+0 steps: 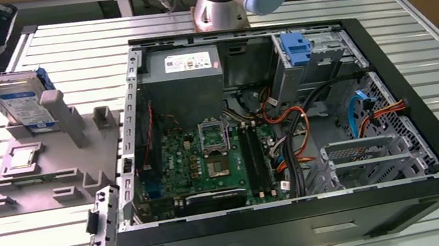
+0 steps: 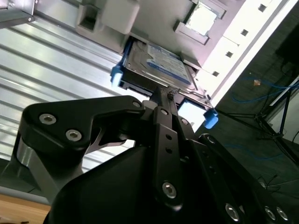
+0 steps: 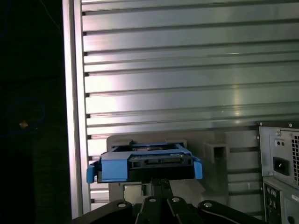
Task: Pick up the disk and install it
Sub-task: 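Reach for the disk, then pick up the disk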
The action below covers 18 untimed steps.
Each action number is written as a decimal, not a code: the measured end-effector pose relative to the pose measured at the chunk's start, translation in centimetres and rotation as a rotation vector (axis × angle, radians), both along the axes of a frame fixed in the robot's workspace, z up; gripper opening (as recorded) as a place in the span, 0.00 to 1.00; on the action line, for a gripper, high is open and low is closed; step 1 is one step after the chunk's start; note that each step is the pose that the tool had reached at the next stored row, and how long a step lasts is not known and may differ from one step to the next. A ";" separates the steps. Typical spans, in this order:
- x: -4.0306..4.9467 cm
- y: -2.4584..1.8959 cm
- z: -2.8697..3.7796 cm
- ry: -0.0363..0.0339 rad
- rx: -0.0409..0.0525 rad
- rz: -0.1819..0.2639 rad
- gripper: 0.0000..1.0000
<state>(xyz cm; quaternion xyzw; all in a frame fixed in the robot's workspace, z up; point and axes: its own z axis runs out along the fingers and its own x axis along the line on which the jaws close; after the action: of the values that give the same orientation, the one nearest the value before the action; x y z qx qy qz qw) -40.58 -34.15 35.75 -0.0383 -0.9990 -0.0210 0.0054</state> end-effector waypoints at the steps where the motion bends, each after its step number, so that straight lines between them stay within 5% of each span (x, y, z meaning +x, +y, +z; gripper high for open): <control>1: -0.25 0.06 -0.02 0.0010 0.0000 0.000 0.10; 13: -3.64 0.70 -0.36 0.0088 0.0000 0.000 0.10; 18: -3.81 0.71 -0.38 0.0093 0.0000 0.000 0.10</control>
<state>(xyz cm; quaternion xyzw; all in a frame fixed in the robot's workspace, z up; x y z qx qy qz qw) -44.39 -33.44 35.36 -0.0384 -0.9990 -0.0208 0.0101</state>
